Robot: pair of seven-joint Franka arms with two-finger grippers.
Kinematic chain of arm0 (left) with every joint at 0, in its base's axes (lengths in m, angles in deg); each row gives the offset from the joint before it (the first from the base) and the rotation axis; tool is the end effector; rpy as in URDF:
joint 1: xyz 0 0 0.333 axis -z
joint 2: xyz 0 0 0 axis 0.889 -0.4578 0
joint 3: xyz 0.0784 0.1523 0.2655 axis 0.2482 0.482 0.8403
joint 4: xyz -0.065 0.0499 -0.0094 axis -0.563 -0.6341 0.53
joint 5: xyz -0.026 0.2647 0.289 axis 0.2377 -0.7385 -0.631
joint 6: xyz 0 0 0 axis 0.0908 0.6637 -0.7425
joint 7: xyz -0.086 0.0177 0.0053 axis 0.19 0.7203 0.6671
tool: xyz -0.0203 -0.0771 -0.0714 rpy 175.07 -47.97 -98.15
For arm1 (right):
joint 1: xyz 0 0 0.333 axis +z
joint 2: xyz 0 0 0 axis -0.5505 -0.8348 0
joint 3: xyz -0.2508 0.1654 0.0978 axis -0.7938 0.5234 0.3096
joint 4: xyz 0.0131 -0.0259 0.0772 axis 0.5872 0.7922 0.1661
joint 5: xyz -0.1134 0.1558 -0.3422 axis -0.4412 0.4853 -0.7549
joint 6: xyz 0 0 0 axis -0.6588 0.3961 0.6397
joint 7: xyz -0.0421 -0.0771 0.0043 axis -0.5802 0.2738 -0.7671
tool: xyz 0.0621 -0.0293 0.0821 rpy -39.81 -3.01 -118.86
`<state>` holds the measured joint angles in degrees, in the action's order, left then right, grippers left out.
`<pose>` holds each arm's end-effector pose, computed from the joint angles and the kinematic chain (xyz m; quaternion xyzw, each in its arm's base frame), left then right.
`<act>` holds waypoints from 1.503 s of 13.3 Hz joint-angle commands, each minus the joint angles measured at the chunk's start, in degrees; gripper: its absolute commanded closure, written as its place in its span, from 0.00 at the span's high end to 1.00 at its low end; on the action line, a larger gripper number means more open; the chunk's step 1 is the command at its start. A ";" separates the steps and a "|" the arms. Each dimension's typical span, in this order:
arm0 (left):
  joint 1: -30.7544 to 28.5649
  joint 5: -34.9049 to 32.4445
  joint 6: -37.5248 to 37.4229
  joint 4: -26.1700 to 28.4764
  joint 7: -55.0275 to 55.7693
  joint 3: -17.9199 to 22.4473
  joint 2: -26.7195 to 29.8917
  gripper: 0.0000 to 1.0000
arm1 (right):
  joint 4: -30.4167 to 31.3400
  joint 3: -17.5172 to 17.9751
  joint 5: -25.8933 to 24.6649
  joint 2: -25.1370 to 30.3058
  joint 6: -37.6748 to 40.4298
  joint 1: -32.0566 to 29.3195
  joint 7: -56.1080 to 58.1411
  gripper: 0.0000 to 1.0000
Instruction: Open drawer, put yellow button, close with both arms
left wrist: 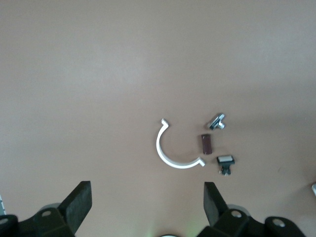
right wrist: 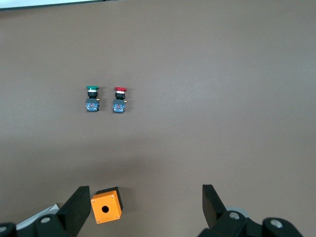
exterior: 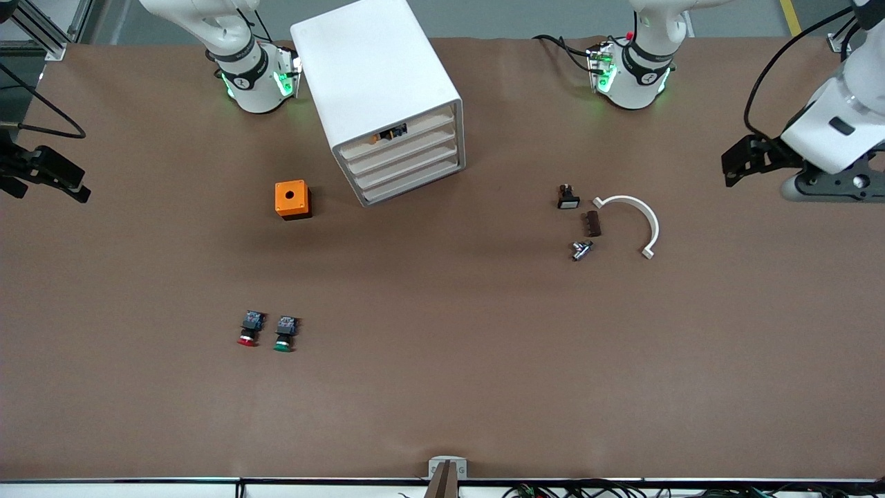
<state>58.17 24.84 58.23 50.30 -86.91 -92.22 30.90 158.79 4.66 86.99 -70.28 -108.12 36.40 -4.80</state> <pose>0.5466 -0.0807 0.6412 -0.9972 0.0562 0.0242 0.0441 0.5512 -0.0260 0.6419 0.9973 -0.0602 0.0411 0.0075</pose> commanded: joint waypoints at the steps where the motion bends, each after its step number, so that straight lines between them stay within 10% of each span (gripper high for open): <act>1: 6.05 3.19 0.37 4.62 -1.79 7.91 4.39 1.00 | 0.42 4.16 -0.21 0.52 0.48 -3.26 -4.95 1.00; 20: 4.76 3.02 -0.42 2.96 0.32 6.89 4.04 1.00 | -0.37 3.91 1.81 0.43 2.59 -3.44 3.39 1.00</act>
